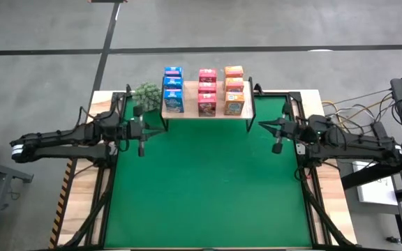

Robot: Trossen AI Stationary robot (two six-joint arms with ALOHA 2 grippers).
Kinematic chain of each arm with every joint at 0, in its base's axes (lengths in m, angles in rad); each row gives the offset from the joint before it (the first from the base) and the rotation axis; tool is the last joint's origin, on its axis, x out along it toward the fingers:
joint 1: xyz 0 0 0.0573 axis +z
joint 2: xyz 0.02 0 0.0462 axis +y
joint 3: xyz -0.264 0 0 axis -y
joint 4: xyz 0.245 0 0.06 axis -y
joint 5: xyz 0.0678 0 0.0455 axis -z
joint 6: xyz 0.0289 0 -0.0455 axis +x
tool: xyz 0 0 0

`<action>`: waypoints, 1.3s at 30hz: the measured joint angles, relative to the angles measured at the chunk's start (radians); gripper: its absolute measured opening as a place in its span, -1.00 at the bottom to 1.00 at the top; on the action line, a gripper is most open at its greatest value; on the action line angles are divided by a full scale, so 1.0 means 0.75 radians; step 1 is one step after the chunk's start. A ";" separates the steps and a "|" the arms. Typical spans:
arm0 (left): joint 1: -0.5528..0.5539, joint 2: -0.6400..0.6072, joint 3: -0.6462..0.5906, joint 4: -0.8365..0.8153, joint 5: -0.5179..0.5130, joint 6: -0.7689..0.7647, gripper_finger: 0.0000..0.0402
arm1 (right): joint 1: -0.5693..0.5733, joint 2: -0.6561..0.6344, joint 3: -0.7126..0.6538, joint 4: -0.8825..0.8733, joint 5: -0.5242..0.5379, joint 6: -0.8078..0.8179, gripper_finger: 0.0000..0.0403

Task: Stack cereal on shelf
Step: Return to Home Position

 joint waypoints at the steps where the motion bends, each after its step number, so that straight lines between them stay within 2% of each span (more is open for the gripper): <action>1: 0.004 -0.022 -0.012 0.003 0.000 -0.009 -1.00 | 0.000 -0.034 -0.014 0.001 0.000 -0.009 -0.96; 17: 0.012 -0.442 -0.237 0.078 0.000 -0.108 -1.00 | 0.000 -0.510 -0.240 -0.021 0.000 -0.042 -0.96; 25: 0.014 -0.680 -0.330 0.069 -0.001 -0.175 -1.00 | 0.000 -0.490 -0.278 -0.046 -0.037 -0.039 -0.96; 30: 0.014 -0.827 -0.409 0.062 -0.001 -0.239 -1.00 | 0.000 -0.510 -0.310 -0.032 -0.172 0.009 -0.96; 35: 0.013 -0.817 -0.464 0.074 0.002 -0.332 -1.00 | 0.000 -0.511 -0.337 -0.018 -0.390 0.085 -0.96; 39: 0.014 -0.833 -0.506 0.076 0.036 -0.427 -1.00 | 0.000 -0.506 -0.369 0.022 -0.417 0.148 -0.96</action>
